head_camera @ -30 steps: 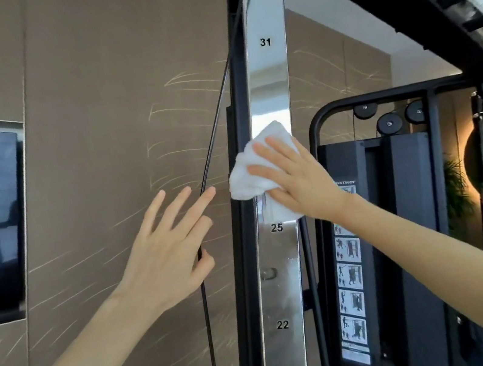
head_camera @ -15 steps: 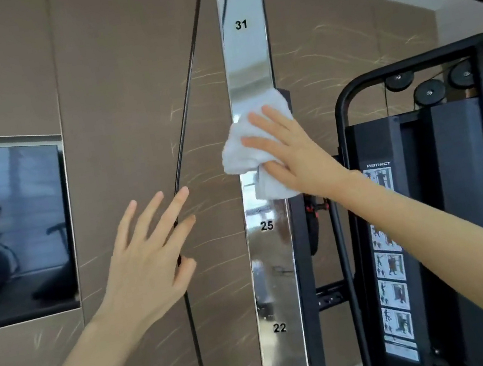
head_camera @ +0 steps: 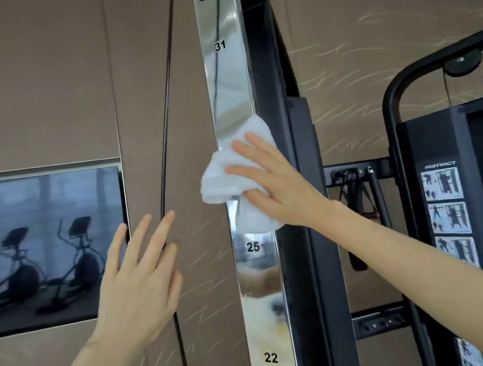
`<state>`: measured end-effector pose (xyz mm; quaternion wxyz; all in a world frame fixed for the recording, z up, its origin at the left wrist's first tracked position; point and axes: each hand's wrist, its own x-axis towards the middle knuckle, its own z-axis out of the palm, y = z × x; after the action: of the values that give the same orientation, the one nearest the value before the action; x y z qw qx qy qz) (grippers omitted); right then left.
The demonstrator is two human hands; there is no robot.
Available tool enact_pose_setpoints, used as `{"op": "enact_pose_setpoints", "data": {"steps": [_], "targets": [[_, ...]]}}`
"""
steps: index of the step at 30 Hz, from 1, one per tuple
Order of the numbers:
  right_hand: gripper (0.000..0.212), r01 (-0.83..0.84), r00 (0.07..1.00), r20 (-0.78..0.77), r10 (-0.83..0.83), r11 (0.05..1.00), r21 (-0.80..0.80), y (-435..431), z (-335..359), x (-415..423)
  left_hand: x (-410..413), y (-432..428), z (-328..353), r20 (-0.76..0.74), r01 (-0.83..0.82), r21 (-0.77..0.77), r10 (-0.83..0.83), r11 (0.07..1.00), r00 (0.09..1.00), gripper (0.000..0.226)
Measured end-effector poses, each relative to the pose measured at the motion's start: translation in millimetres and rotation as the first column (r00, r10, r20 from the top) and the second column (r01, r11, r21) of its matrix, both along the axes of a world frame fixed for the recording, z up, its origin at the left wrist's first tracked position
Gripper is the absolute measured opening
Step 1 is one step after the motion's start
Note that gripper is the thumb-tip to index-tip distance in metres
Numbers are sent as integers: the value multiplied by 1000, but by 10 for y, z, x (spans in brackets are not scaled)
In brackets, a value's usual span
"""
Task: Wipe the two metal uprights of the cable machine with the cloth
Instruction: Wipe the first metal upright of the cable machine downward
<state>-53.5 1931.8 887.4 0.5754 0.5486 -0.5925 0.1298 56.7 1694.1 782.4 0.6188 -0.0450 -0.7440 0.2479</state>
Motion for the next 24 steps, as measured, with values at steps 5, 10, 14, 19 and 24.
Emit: {"op": "enact_pose_setpoints", "data": {"steps": [5,10,14,19,24], "targets": [[39,-83,990,104,96,988,-127,-93,609,-17,-48,71,90,-14,-115,-33,115,993,993,40],[37,-142,983,99,153,984,-109,-83,-68,-41,-17,224,175,-53,-122,21,123,992,991,43],[40,-111,991,74,112,994,-12,-9,-163,-90,66,163,46,-49,-155,36,157,987,986,43],[41,-1,999,40,6,993,-119,-77,614,10,148,100,-77,-6,-185,14,185,983,983,47],[31,-36,997,60,47,984,-172,-190,343,57,160,132,-135,10,-161,52,161,985,987,50]]}}
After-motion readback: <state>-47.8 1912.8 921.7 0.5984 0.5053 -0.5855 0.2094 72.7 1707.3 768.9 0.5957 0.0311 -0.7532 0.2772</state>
